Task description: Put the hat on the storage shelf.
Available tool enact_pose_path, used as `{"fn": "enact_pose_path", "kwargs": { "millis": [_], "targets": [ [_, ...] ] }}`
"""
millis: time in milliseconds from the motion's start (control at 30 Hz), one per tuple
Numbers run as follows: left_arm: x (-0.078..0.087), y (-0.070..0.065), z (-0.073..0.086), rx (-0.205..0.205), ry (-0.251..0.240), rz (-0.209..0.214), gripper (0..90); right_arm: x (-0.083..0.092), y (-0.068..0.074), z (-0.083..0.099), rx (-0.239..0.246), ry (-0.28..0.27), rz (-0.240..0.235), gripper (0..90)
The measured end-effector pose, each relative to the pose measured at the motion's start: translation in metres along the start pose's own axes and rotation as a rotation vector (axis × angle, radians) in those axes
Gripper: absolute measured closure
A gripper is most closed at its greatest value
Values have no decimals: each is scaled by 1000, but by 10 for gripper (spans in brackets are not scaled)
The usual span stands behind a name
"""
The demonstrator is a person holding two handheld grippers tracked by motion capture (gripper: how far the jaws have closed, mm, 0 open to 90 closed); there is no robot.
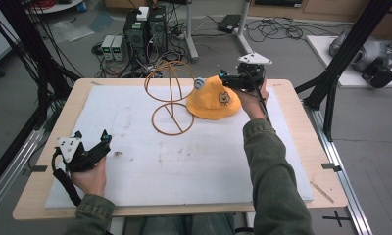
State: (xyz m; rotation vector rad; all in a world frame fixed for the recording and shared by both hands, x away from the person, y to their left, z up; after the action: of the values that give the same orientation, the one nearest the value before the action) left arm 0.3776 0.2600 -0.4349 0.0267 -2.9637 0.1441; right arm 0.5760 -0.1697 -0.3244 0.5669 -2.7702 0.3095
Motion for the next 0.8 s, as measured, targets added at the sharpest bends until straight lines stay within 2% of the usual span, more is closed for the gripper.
{"fn": "enact_pose_path", "kwargs": {
  "millis": [33, 100, 133, 167, 200, 267, 300, 333, 400, 433, 467, 733, 767, 800],
  "targets": [
    [0, -1, 0, -2, 1, 4, 148, 0, 0, 0, 0, 0, 0, 113],
    [-1, -3, 1, -7, 8, 11, 148, -14, 0, 16, -26, 58, -18, 113],
    [-1, -4, 1, -8, 7, 15, 148, -28, 4, 33, -51, 134, -52, 113],
    [0, -5, 2, -13, 10, 16, 148, -28, 4, 33, -51, 134, -52, 113],
    [0, -6, 1, -11, 5, 17, 148, -38, 7, 48, -49, 196, -54, 113],
    [0, -7, 1, -15, 5, 22, 148, -42, 9, 53, -53, 210, -61, 113],
    [1, -8, 1, -15, 5, 24, 148, -45, 11, 59, -73, 230, -70, 113],
    [1, -8, 1, -18, 5, 24, 148, -47, 13, 63, -85, 239, -72, 115],
    [1, -8, 1, -17, 6, 25, 148, -49, 14, 70, -83, 178, -48, 187],
    [2, -7, 2, -16, 6, 25, 148, -50, 13, 74, -87, 158, -37, 186],
    [2, -7, 2, -15, 4, 25, 148, -54, 11, 86, -102, 185, -35, 185],
    [1, -6, 3, -10, 10, 23, 148, -63, 10, 100, -116, 215, -56, 183],
    [1, -6, 3, -11, 12, 23, 148, -65, 11, 102, -119, 217, -60, 192],
    [1, -6, 4, -12, 14, 23, 148, -65, 13, 104, -118, 228, -69, 263]
  ]
}}
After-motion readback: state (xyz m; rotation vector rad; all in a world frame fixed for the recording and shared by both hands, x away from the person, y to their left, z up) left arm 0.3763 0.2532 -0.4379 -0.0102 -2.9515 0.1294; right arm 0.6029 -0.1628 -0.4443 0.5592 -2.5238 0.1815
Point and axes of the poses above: each handheld gripper's, and its own axes: x roughly backward along the jaws, z roughly out of its underside, y roughly to its left, the point moved 9 cm from there along -x, roughly forward along the jaws, and after that the axes turned 3 degrees about y, right-handed, at the moved point
